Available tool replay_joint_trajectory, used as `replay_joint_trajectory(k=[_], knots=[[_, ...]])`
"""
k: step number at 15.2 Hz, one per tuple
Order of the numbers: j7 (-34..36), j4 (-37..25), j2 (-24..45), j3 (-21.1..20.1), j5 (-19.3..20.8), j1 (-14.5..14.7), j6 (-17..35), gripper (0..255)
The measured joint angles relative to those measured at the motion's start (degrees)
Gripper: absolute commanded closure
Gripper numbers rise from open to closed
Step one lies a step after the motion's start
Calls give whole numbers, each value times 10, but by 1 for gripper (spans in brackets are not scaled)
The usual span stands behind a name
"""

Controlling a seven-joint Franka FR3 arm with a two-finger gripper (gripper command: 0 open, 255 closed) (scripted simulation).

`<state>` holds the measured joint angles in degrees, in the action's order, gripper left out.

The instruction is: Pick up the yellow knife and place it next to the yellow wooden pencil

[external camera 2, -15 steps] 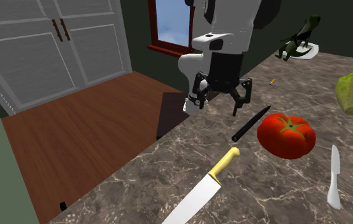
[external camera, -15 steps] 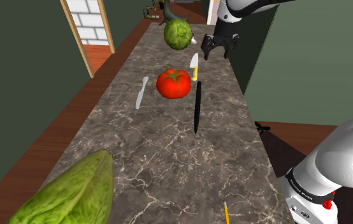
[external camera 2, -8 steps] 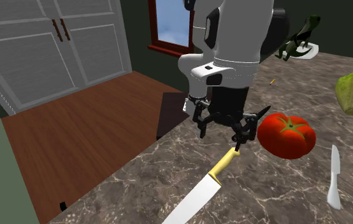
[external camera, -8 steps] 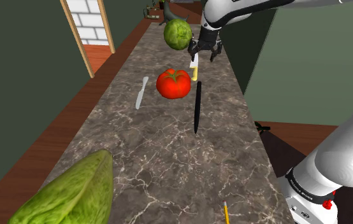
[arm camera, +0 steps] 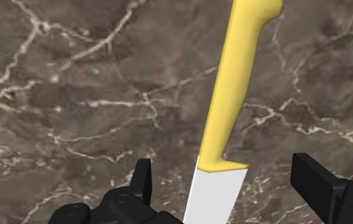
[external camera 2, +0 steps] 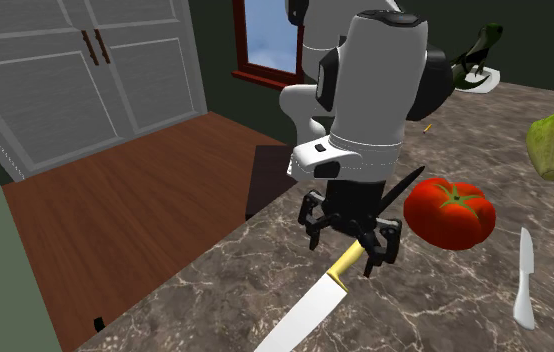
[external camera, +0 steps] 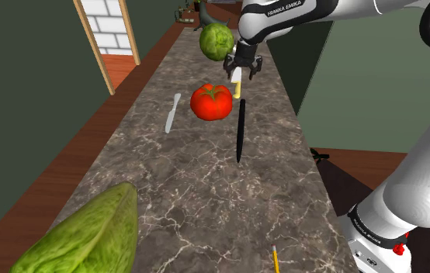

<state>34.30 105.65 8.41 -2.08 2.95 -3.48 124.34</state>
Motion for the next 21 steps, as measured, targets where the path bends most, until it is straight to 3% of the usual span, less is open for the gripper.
replay_joint_trajectory(k=[9, 10, 21], knots=[[0, 12, 12, 1, 1, -1, 24, 0], [0, 12, 12, 1, 1, -1, 24, 255], [0, 10, 11, 1, 1, -1, 21, 255]])
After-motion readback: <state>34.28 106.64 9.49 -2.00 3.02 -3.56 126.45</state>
